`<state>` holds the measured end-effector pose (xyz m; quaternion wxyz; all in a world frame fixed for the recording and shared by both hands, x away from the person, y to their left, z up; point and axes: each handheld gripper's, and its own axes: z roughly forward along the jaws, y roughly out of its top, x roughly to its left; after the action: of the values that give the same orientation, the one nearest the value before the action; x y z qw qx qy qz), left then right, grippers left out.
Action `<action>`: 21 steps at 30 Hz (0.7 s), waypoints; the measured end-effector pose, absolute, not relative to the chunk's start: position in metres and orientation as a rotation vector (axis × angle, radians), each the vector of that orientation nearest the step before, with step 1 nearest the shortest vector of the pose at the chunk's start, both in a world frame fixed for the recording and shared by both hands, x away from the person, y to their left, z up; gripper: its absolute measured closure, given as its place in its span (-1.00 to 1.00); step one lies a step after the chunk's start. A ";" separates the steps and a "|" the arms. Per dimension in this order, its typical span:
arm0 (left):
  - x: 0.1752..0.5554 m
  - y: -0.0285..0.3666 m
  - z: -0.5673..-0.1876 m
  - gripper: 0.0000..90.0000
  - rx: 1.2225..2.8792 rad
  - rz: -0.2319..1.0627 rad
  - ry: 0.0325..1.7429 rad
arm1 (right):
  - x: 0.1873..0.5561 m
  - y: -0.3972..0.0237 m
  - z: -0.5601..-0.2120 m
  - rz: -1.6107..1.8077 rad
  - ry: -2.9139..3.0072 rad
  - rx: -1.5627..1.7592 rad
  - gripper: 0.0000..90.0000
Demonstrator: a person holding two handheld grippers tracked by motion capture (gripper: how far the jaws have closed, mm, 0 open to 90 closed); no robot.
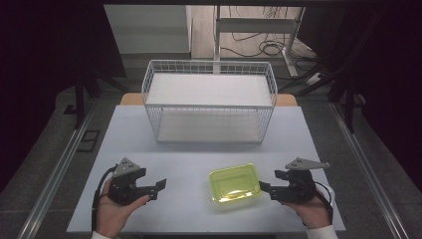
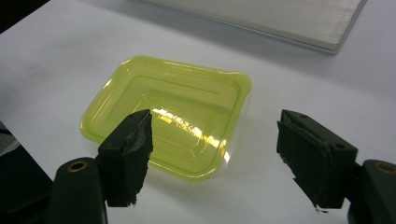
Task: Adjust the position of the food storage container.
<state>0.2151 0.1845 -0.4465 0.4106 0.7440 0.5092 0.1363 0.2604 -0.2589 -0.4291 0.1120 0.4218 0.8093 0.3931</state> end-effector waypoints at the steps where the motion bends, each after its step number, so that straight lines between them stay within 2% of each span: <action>1: 0.215 0.184 -0.447 -0.57 1.875 0.338 1.283 | 0.260 -0.258 -0.429 1.151 2.379 1.237 -0.39; 13: 0.217 0.182 -0.453 -0.57 1.901 0.319 1.301 | 0.260 -0.243 -0.435 1.095 2.519 1.151 -0.14; 16: 0.216 0.181 -0.452 -0.57 1.882 0.269 1.293 | 0.258 -0.239 -0.436 1.071 2.543 1.129 -0.08; 18: 0.215 0.177 -0.451 -0.58 1.903 0.296 1.287 | 0.255 -0.231 -0.440 1.023 2.585 1.084 0.09; 21: 0.214 0.172 -0.452 -0.58 1.929 0.306 1.274 | 0.255 -0.226 -0.442 0.997 2.611 1.053 0.19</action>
<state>0.2140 0.1721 -0.4516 0.3940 0.7604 0.5021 0.1206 0.2547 -0.2265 -0.4418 0.0773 0.3516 0.8716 0.3327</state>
